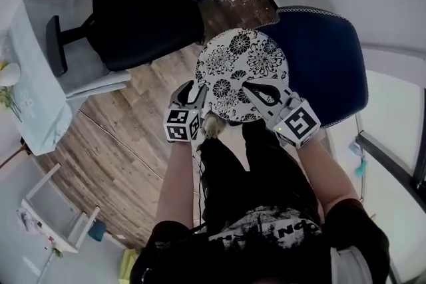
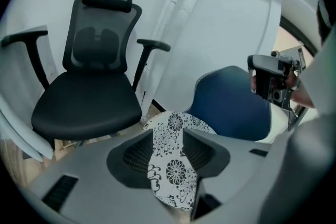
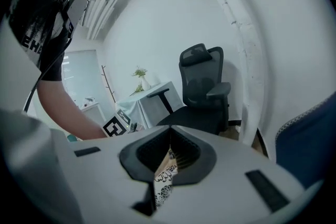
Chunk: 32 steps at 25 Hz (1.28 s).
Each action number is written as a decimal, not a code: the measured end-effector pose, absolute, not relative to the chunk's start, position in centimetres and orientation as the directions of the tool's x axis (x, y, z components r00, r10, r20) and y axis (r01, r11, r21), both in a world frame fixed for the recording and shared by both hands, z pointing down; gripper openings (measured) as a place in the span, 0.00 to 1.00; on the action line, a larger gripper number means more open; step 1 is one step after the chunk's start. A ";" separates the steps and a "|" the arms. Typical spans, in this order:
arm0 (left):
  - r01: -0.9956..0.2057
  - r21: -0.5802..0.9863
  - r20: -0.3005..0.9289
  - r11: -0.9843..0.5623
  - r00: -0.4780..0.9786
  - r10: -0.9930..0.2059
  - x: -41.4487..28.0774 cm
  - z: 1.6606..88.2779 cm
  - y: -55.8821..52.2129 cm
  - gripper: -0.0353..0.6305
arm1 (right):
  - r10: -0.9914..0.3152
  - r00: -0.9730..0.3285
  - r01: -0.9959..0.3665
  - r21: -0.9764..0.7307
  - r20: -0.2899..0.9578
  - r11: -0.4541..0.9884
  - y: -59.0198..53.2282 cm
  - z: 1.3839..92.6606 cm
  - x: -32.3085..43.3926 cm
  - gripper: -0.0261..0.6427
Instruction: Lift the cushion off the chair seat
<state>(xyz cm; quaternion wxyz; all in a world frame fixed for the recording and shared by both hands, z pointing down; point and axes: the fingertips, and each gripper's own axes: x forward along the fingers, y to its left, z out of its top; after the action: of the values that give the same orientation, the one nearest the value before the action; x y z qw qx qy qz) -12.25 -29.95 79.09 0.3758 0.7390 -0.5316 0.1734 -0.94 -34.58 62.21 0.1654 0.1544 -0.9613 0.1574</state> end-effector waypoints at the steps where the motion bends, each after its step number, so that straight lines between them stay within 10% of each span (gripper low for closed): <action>1: -0.918 0.374 0.674 -0.136 0.369 -0.640 -12.5 80.6 -29.7 0.30 | -0.246 -0.897 -0.352 -0.257 0.366 0.900 -34.6 63.1 -1.0 0.06; 24: -0.845 0.534 0.748 -0.010 0.478 -0.461 -12.6 97.5 -29.8 0.42 | -0.287 -0.865 -0.433 -0.327 0.411 0.840 -33.9 72.5 -2.1 0.06; 32: -0.900 0.412 0.769 -0.141 0.427 -0.476 -11.6 95.9 -30.4 0.11 | -0.293 -0.860 -0.443 -0.326 0.417 0.835 -33.8 72.5 -1.9 0.06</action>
<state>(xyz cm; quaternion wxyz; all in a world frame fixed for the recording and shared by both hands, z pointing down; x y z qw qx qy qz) -11.64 -30.35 95.91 0.4466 0.7169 -0.4798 0.2375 -1.86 -33.76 72.52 0.1778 0.1956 -0.9413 0.2101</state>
